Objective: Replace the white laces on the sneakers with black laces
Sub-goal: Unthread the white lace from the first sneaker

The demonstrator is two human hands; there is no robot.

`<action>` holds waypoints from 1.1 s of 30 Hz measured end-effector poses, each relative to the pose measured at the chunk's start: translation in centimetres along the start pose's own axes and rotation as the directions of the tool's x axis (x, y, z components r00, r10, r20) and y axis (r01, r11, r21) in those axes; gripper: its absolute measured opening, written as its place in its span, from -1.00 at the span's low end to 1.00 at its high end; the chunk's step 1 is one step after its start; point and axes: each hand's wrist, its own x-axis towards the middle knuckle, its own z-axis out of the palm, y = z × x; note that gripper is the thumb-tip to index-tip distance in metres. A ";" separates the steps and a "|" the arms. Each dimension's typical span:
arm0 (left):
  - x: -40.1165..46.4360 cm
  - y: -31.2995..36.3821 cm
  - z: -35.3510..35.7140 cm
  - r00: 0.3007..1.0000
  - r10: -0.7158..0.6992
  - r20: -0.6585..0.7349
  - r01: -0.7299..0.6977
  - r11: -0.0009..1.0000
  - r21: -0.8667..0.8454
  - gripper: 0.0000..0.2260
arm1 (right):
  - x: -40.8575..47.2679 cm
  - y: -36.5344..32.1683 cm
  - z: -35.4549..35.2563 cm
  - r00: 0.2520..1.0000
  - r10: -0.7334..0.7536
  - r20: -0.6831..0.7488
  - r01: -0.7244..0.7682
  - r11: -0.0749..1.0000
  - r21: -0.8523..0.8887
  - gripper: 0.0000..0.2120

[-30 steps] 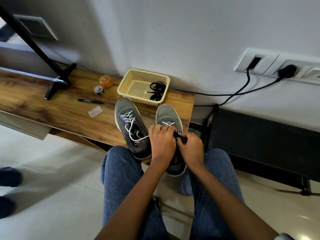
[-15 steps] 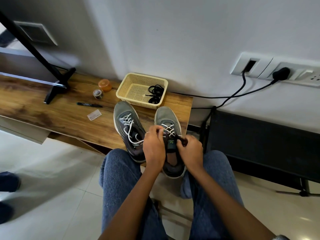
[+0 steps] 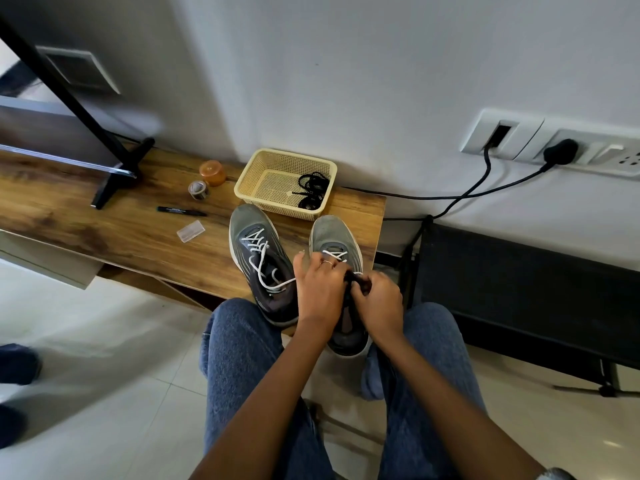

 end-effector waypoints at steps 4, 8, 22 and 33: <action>0.3 -0.4 0.1 1.000 0.006 -0.017 -0.005 0.998 0.056 -0.87 | 0.0 0.0 0.1 1.000 -0.010 0.008 0.010 1.000 -0.004 -0.88; 0.0 -0.2 0.8 0.995 -0.092 -0.034 0.090 0.994 -0.055 -0.92 | 0.0 -0.1 0.1 1.000 -0.014 0.006 0.014 1.000 -0.002 -0.88; -0.8 -0.2 -1.0 0.894 -0.446 -0.040 0.367 0.782 -0.504 -0.87 | 0.1 0.2 0.3 1.000 -0.003 -0.008 0.003 1.000 0.023 -0.88; -0.7 -0.3 1.2 0.995 -0.061 -0.075 0.057 0.997 -0.050 -0.91 | 0.0 0.2 0.3 0.999 -0.034 0.003 0.034 0.999 -0.003 -0.88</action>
